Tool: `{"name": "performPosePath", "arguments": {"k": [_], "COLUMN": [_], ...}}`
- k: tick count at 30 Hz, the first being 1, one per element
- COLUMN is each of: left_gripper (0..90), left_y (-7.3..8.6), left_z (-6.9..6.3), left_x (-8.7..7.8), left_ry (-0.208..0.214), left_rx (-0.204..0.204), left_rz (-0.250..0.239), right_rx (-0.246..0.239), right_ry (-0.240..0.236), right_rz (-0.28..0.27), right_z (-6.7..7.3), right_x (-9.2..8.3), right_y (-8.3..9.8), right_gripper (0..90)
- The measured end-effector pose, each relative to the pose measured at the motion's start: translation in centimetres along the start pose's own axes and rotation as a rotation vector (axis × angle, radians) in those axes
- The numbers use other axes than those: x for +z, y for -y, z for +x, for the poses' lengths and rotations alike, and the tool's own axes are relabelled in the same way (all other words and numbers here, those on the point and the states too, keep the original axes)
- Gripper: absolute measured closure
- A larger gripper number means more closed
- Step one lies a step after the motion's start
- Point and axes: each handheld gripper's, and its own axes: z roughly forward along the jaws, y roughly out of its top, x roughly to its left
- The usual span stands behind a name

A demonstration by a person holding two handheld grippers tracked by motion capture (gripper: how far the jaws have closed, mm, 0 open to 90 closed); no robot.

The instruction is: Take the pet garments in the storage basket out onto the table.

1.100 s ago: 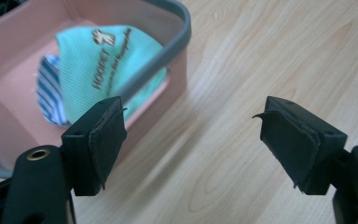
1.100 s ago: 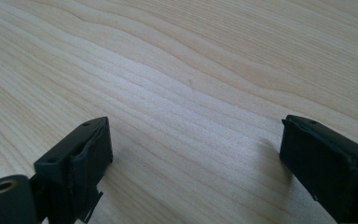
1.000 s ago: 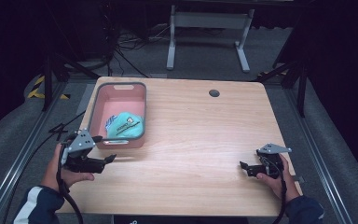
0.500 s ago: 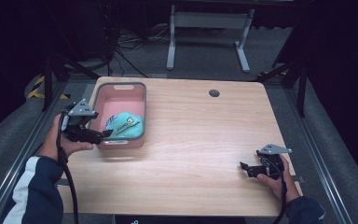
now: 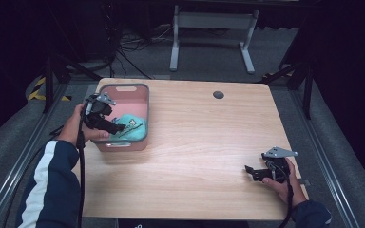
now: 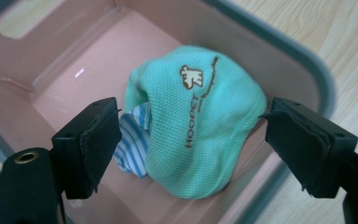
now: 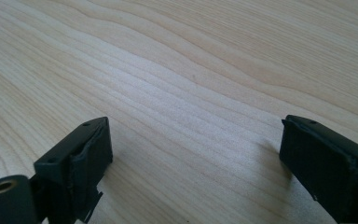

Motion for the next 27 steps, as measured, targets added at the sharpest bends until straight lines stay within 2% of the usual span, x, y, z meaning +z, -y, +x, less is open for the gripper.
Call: {"name": "performPosePath", "arguments": {"k": [2,3,5,7,8,9,12,15,16,18,19,20,22,23,24,25,27], "left_gripper": [18.2,18.0,18.1,18.0,18.3,18.4,18.3,20.2,23.1,25.4,32.5,37.5,42.5,45.6,49.0,52.2,54.5], "left_y": [-0.5,-0.7,-1.0,-1.2,-1.4,-1.4,-1.7,-1.7,-1.8,-1.7,-1.7,-1.7,-1.8,-1.8,-1.8,-1.9,-1.9], "left_z": [0.5,0.6,0.8,1.2,1.2,1.2,1.1,1.2,1.2,1.3,1.2,1.1,0.9,0.9,0.8,0.8,0.7], "left_x": [1.2,1.7,2.6,3.4,4.0,4.0,5.2,6.5,6.7,7.4,7.8,8.1,8.2,8.2,8.2,8.1,8.1], "left_ry": [-0.015,-0.011,-0.031,-0.003,-0.009,-0.009,0.001,0.010,0.002,0.014,0.010,0.003,-0.014,-0.001,-0.009,-0.010,-0.006], "left_rx": [0.002,-0.002,-0.001,-0.020,-0.021,-0.021,-0.022,-0.046,-0.051,-0.066,-0.070,-0.056,-0.046,-0.045,-0.029,-0.029,-0.027], "left_rz": [0.055,0.071,0.097,0.110,0.139,0.139,0.186,0.235,0.244,0.280,0.308,0.343,0.354,0.365,0.370,0.372,0.379], "right_rx": [-0.005,-0.006,-0.004,-0.002,-0.002,-0.002,-0.002,-0.001,-0.002,-0.001,-0.001,-0.001,-0.001,-0.001,-0.001,-0.003,-0.005], "right_ry": [-0.003,-0.002,-0.002,-0.002,-0.001,-0.001,-0.001,-0.001,-0.001,0.000,0.000,-0.001,0.000,0.000,-0.001,-0.002,-0.003], "right_rz": [0.002,0.002,0.001,0.000,0.000,0.000,-0.001,-0.001,-0.001,-0.001,-0.001,-0.001,-0.001,-0.001,-0.001,-0.001,-0.002], "right_z": [0.0,0.0,0.0,0.0,0.0,0.0,0.0,0.0,0.0,0.0,0.0,0.0,0.0,0.0,0.0,0.0,0.0], "right_x": [0.0,0.0,0.0,0.0,0.0,0.0,0.0,0.0,0.0,0.0,0.0,0.0,0.0,0.0,0.0,0.0,0.0], "right_y": [0.0,0.0,0.0,0.0,0.0,0.0,0.0,0.0,0.0,0.0,0.0,0.0,0.0,0.0,0.0,0.0,0.0], "right_gripper": [9.8,9.8,9.8,9.9,9.9,9.9,10.0,10.0,10.0,10.0,10.0,10.0,10.0,10.0,10.2,10.6,10.8]}}
